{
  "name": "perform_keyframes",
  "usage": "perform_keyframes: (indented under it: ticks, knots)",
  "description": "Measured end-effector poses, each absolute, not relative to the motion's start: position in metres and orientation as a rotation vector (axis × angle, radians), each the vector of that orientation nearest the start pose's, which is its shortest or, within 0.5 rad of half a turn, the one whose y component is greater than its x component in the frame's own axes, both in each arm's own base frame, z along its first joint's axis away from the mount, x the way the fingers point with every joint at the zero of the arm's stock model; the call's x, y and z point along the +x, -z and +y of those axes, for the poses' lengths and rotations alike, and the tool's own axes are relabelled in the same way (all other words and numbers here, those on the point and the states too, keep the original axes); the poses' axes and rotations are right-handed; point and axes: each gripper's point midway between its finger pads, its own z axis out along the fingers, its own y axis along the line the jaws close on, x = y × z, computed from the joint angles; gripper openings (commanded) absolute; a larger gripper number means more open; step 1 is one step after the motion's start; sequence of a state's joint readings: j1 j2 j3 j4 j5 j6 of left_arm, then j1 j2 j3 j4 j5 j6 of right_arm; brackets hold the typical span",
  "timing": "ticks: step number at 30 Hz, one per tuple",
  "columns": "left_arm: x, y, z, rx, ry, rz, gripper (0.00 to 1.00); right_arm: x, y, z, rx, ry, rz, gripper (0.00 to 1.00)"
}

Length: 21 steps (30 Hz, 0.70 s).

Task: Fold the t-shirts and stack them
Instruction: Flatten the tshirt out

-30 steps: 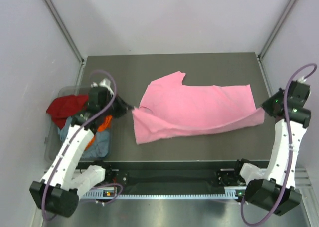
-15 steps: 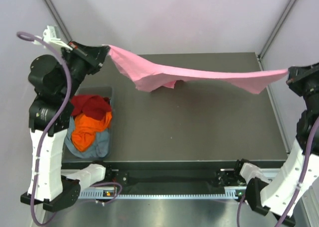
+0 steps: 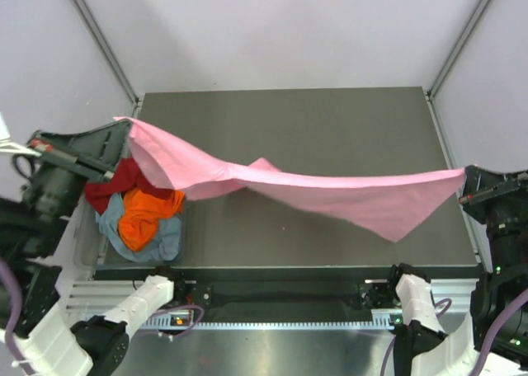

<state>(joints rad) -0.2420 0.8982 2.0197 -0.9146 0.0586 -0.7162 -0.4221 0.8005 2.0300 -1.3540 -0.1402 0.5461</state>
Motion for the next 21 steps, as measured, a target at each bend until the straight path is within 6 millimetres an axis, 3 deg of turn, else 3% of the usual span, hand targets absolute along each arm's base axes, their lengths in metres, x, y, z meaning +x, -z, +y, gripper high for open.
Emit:
perform_keyframes:
  ticks: [4,6,8,11,15,18,21]
  knots:
    - [0.118,-0.626,-0.068,-0.243,0.853,1.277,0.0,0.105,-0.489,0.002,0.698,-0.204,1.54,0.0]
    - [0.123,-0.636,-0.068,-0.235,0.847,1.257,0.0,0.11,-0.486,-0.001,0.708,-0.208,1.549,0.0]
    - [0.14,-0.636,-0.07,-0.238,0.826,1.267,0.0,0.125,-0.482,-0.006,0.721,-0.22,1.553,0.0]
    - [0.195,-0.613,-0.08,-0.26,0.782,1.356,0.0,0.167,-0.463,-0.02,0.756,-0.261,1.578,0.0]
    - [0.314,-0.55,-0.103,-0.31,0.691,1.558,0.0,0.244,-0.419,-0.045,0.834,-0.344,1.652,0.0]
    - [0.407,-0.49,-0.114,-0.347,0.577,1.683,0.0,0.314,-0.386,-0.063,0.859,-0.351,1.732,0.0]
    - [0.481,-0.433,-0.115,-0.385,0.462,1.78,0.0,0.393,-0.362,-0.07,0.839,-0.333,1.839,0.0]
